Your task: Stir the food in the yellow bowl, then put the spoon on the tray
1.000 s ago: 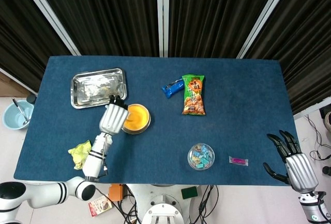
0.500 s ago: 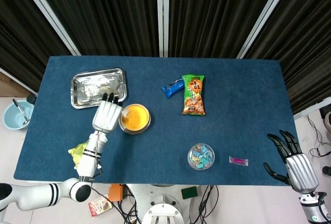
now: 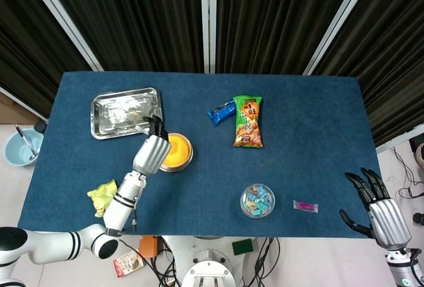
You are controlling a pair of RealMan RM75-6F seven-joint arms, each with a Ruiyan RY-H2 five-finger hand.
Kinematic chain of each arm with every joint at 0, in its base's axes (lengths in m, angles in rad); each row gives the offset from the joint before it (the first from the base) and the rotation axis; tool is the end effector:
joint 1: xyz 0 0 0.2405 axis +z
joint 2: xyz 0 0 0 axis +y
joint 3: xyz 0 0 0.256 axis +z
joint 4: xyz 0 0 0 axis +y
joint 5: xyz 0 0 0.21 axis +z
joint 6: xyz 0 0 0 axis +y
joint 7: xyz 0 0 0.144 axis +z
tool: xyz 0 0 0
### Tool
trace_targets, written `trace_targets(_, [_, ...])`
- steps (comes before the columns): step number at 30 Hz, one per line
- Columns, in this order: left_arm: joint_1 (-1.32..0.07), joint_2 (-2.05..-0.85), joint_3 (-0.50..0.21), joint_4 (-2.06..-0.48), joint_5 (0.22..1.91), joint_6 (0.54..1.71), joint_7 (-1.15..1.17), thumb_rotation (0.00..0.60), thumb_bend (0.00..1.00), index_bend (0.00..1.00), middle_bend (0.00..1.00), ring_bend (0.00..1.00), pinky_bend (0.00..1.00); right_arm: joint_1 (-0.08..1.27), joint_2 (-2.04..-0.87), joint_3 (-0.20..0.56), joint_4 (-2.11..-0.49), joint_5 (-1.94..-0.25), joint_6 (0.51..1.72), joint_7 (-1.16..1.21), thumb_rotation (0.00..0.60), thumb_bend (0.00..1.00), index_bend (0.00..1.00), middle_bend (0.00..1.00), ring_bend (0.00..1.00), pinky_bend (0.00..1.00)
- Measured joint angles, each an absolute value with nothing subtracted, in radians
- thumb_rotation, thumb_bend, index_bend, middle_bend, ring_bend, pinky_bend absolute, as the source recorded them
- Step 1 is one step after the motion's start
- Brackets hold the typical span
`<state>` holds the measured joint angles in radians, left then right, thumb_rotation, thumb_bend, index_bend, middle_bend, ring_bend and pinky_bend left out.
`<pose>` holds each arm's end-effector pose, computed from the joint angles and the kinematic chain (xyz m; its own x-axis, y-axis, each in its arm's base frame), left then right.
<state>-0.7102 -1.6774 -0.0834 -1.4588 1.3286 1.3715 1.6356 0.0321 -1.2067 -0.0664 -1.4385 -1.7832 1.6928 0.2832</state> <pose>-0.1189 0.3080 -0.0129 0.8918 -0.4498 -0.0493 -0.0966 -0.0828 -0.9919 -0.3033 -0.1363 0.1398 0.1928 -0.0039 0.9812 -0.9488 -0.2556 0.1854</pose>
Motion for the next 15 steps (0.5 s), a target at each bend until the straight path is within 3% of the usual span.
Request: trace_targets(15, [-0.743,-1.768,-0.066,-1.354,1.297,1.322,1.933,0.600,0.47,0.63,0.43,0.26,0.36,0.028,-1.209,-0.066,-1.437,-1.781,1.694,0.283,0.600,0.29,0.12,0.14,0.00,0.07])
